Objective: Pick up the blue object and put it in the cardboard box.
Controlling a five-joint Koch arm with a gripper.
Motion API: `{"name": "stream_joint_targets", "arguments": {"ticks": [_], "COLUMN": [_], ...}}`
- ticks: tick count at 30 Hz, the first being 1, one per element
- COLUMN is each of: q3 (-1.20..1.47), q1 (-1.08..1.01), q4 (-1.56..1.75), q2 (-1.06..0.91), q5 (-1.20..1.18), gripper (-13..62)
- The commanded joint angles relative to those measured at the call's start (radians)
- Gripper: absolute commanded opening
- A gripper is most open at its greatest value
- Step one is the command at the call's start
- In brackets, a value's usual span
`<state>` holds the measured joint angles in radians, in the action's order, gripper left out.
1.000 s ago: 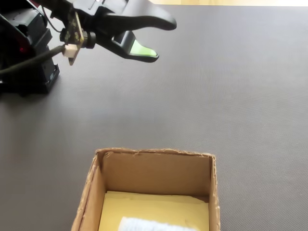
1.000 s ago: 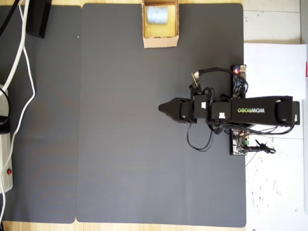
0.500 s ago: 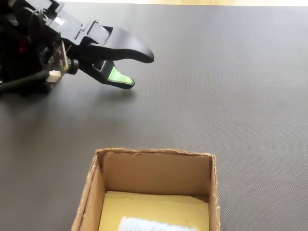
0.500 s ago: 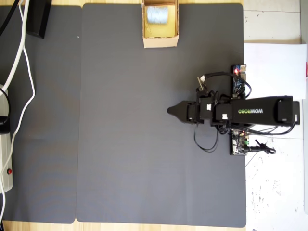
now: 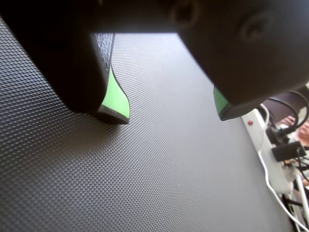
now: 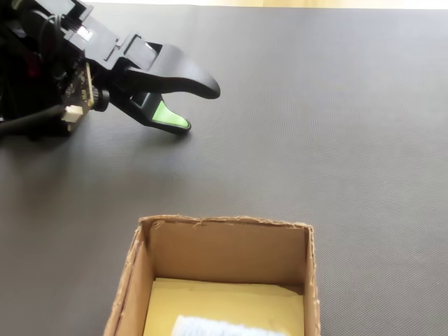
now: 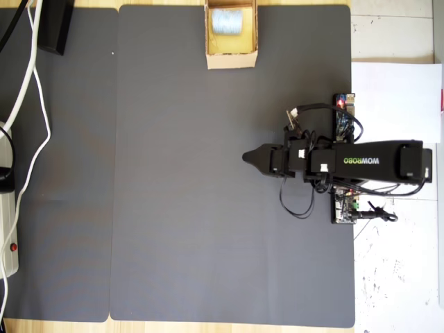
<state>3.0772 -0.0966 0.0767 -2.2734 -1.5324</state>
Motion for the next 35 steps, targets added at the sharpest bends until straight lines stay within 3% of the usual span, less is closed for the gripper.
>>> {"name": "stream_joint_targets", "arguments": {"ticks": [1,35], "q3": [0.041,0.041], "q1": [-0.005,-0.023], "q4": [-0.029,-0.11], "q2": [-0.095,-0.091], "q5": [-0.015,-0.014], "gripper": [35.2,34.8]}}
